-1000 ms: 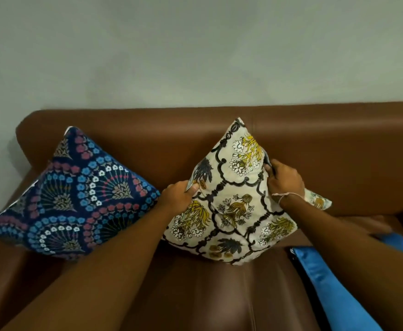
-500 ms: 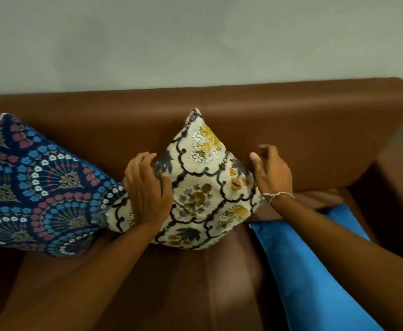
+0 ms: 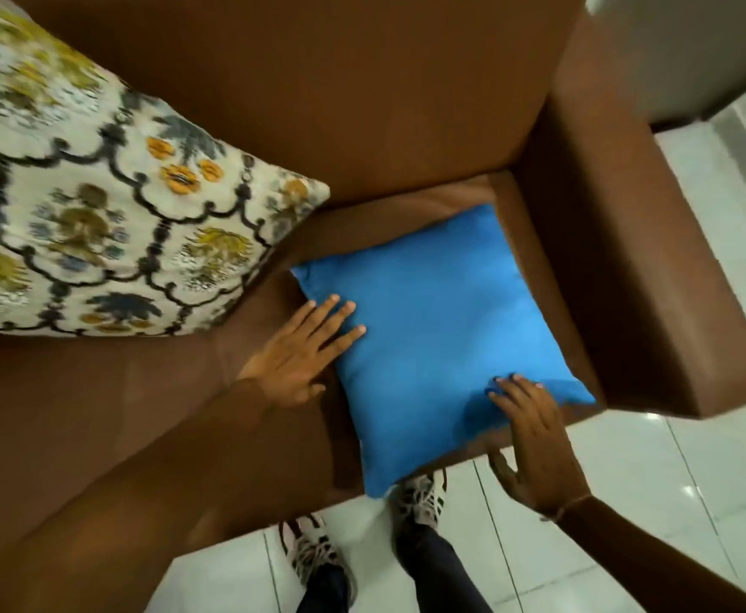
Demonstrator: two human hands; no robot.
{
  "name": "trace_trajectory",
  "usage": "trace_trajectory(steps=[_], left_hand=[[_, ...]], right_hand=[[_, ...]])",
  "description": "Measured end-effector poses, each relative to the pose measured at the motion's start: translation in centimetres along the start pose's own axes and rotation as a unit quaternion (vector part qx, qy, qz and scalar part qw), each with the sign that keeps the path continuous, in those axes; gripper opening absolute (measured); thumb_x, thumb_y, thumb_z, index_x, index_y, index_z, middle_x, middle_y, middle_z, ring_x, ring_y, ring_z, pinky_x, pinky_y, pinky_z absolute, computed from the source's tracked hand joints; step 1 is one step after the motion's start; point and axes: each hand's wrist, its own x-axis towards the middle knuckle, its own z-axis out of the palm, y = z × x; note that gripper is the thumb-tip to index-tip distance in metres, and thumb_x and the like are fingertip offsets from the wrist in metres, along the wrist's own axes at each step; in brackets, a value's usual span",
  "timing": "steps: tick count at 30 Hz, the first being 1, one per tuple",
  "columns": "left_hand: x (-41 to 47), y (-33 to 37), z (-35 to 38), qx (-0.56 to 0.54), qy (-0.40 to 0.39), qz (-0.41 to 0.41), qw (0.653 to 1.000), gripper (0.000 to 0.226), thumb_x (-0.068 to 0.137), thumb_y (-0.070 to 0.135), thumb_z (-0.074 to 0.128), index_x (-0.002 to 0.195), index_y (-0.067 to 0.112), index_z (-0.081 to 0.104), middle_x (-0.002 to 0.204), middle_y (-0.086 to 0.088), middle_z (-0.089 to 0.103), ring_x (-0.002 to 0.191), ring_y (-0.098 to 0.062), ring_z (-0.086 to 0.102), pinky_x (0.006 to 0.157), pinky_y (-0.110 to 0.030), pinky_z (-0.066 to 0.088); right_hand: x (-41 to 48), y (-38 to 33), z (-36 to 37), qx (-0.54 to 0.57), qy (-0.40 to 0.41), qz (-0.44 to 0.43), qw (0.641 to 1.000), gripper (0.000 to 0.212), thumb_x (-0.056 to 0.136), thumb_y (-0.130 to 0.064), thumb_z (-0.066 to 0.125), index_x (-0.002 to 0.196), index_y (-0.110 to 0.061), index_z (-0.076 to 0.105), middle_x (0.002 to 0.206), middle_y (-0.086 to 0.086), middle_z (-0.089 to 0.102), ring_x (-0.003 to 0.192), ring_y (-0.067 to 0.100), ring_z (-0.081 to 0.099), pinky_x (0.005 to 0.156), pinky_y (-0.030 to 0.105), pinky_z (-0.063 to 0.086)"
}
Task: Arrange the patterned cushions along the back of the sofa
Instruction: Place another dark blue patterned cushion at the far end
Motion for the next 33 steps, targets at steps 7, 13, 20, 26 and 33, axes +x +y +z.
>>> trace_trajectory(steps=[7, 13, 20, 26, 33], left_hand=[[5.5, 0.3, 2.8, -0.003, 0.005, -0.049, 0.999, 0.097, 0.073, 0.020, 0.055, 0.155, 0.013, 0.002, 0.162, -0.021, -0.001, 0.148, -0.043, -0.001, 0.119, -0.057, 0.009], [7.5, 1.1, 3.0, -0.058, 0.023, -0.112, 0.992, 0.070, 0.089, 0.027, 0.042, 0.154, 0.016, 0.020, 0.161, -0.019, 0.019, 0.149, -0.037, 0.012, 0.119, -0.055, 0.015], [8.2, 0.9, -1.8, -0.178, 0.092, -0.134, 0.970, 0.068, 0.077, 0.014, 0.050, 0.144, 0.021, 0.043, 0.149, -0.006, 0.047, 0.140, -0.027, 0.039, 0.117, -0.047, 0.023], [13.4, -1.1, -11.9, -0.238, 0.281, -0.174, 0.913, 0.060, 0.061, -0.003, 0.055, 0.119, 0.007, 0.065, 0.112, -0.013, 0.072, 0.102, -0.031, 0.068, 0.094, -0.042, 0.050], [20.4, -5.8, -20.7, -0.204, 0.266, -0.256, 0.907, 0.049, 0.086, 0.060, 0.045, 0.118, 0.027, 0.063, 0.088, -0.010, 0.074, 0.083, -0.040, 0.066, 0.062, -0.044, 0.051]], right_hand=[[-1.1, 3.6, 6.5, -0.121, 0.002, 0.029, 0.992, 0.088, 0.078, -0.026, 0.069, 0.150, -0.005, 0.024, 0.163, 0.014, 0.007, 0.146, 0.043, 0.015, 0.114, 0.065, 0.015], [4.3, 5.0, 6.3, -0.070, 0.032, 0.124, 0.989, 0.070, 0.074, -0.040, 0.054, 0.138, -0.011, 0.048, 0.148, 0.012, 0.046, 0.142, 0.036, 0.029, 0.115, 0.061, 0.015], [6.4, 6.2, -1.9, 0.082, 0.099, 0.100, 0.987, 0.058, 0.071, -0.028, 0.048, 0.128, -0.015, 0.050, 0.125, 0.004, 0.059, 0.123, 0.024, 0.050, 0.116, 0.040, 0.025], [15.4, 11.2, -12.5, 0.025, 0.247, 0.249, 0.936, 0.047, 0.086, -0.007, 0.037, 0.128, 0.007, 0.052, 0.119, 0.024, 0.062, 0.123, 0.017, 0.052, 0.110, 0.020, 0.029], [29.1, 11.6, -21.1, 0.066, 0.292, 0.086, 0.950, 0.046, 0.096, -0.041, 0.039, 0.094, -0.001, 0.062, 0.085, 0.025, 0.067, 0.080, 0.042, 0.062, 0.065, 0.032, 0.033]])
